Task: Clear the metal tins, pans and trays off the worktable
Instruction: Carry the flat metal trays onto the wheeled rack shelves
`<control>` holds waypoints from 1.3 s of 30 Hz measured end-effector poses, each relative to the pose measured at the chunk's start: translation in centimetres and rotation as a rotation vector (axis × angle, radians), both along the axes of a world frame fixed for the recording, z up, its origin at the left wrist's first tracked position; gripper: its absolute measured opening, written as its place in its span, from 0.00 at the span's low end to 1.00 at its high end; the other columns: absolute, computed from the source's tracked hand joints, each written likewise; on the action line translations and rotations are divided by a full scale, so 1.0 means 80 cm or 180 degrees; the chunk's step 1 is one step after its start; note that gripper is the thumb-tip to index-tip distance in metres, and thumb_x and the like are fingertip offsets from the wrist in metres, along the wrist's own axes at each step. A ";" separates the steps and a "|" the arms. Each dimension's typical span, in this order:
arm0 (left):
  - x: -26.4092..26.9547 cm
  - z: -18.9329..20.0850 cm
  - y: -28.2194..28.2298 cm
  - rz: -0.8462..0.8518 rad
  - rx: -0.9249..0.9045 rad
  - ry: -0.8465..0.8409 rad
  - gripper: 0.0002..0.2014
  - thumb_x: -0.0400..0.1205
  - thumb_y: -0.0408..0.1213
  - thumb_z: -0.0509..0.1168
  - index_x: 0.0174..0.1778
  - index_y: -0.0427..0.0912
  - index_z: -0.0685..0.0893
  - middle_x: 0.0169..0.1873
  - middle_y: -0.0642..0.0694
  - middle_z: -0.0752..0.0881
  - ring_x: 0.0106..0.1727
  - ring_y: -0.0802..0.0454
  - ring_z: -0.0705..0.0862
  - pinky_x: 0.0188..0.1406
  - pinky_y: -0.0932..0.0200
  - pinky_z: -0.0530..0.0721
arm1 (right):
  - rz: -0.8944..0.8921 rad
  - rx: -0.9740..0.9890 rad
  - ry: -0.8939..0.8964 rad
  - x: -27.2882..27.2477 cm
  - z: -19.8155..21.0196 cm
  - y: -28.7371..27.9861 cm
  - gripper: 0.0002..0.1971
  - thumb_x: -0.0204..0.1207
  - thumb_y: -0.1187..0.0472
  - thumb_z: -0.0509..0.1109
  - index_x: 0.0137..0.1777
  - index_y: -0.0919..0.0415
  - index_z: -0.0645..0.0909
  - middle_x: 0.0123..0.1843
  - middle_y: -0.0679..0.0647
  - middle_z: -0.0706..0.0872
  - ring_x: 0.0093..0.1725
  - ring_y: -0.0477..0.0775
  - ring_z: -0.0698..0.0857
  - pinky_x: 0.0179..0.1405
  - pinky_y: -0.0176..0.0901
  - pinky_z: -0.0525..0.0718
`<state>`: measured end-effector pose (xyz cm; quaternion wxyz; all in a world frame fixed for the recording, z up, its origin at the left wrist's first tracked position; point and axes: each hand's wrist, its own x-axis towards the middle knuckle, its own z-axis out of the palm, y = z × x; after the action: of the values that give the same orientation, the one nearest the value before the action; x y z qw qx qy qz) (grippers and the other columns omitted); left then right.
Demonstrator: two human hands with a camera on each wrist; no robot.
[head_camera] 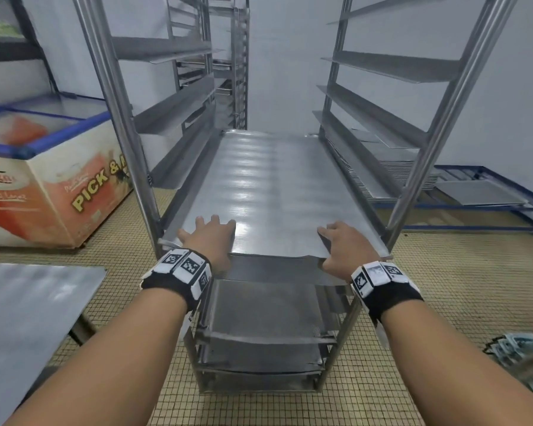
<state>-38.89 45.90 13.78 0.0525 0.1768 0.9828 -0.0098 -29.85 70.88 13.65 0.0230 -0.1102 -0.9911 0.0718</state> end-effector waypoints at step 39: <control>-0.062 -0.032 -0.010 -0.0188 0.0237 0.1019 0.30 0.80 0.45 0.70 0.78 0.48 0.70 0.79 0.47 0.72 0.83 0.44 0.66 0.86 0.37 0.51 | 0.0109 0.0925 0.0122 -0.088 0.009 0.006 0.17 0.75 0.51 0.69 0.61 0.57 0.79 0.57 0.56 0.85 0.58 0.61 0.83 0.52 0.49 0.80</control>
<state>-43.82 45.12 11.23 -0.1116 0.2036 0.9727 -0.0030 -36.92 71.37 14.35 0.0565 -0.0873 -0.9921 -0.0699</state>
